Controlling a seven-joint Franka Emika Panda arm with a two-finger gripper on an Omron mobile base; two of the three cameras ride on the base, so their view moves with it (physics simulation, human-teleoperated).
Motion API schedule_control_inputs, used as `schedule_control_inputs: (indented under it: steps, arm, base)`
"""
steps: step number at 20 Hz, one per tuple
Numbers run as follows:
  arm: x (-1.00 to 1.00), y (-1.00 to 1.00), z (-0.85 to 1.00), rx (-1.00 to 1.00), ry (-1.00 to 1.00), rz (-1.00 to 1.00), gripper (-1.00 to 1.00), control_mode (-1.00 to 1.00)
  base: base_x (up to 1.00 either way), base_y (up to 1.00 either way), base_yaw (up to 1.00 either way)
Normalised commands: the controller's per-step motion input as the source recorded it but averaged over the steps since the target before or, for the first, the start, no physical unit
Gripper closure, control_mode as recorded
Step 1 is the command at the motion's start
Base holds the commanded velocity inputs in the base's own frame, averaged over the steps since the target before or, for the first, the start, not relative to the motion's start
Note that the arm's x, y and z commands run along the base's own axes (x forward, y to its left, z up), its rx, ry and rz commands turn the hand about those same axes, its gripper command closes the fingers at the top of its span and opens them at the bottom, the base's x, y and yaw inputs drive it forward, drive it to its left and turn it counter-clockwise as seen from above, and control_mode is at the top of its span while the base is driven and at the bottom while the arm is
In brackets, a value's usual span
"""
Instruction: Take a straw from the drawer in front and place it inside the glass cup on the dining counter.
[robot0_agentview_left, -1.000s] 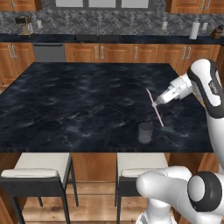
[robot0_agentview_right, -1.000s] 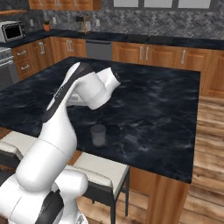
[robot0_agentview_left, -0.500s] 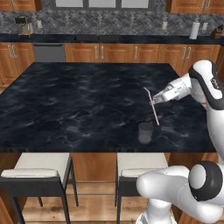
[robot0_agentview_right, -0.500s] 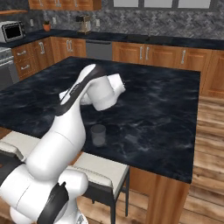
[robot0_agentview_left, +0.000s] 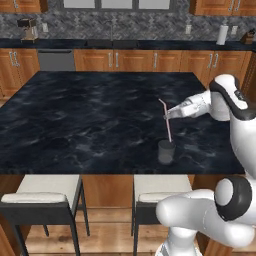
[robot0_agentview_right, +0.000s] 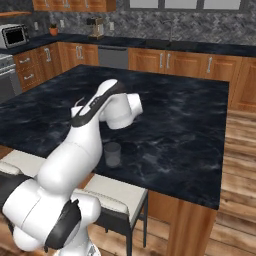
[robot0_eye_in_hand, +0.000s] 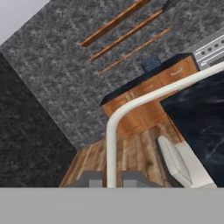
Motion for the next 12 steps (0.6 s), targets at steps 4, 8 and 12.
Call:
schedule_control_inputs:
  steps: [4, 8, 12]
  arm:
    - [0.41, 0.0, -0.28, 0.04, -0.07, 0.02, 1.0, -1.0]
    - [0.28, 0.0, -0.32, 0.05, -0.07, 0.04, 1.0, -1.0]
    - [0.23, 0.0, -0.32, 0.05, -0.07, 0.07, 1.0, -1.0]
  base:
    - [0.0, 0.0, 0.0]
    - [0.0, 0.0, 0.0]
    - [0.0, 0.0, 0.0]
